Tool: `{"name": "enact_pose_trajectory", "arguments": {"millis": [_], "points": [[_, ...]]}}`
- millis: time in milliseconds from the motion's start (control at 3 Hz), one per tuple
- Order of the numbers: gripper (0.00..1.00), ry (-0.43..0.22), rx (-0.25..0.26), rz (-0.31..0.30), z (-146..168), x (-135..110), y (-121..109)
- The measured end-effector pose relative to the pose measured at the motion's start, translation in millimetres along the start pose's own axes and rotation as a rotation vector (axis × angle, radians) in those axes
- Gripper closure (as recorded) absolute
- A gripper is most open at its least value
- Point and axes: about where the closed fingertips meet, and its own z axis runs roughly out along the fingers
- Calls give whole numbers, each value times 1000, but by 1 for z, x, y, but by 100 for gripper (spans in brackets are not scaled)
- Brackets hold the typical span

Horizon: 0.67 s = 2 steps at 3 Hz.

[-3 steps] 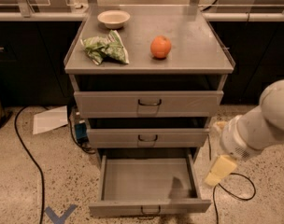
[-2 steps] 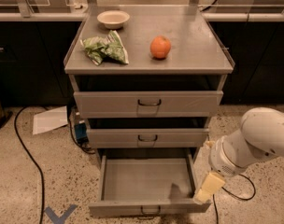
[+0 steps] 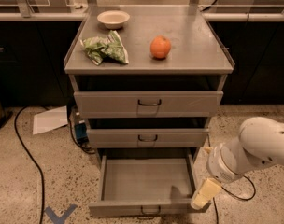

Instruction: Close bottom drawer

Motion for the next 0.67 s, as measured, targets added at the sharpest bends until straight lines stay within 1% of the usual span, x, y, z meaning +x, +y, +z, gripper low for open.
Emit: {"name": "enact_pose_trajectory", "arguments": {"millis": [333, 667], "points": [[0, -17, -70, 26, 57, 24, 15], [0, -38, -172, 81, 121, 55, 34]]}}
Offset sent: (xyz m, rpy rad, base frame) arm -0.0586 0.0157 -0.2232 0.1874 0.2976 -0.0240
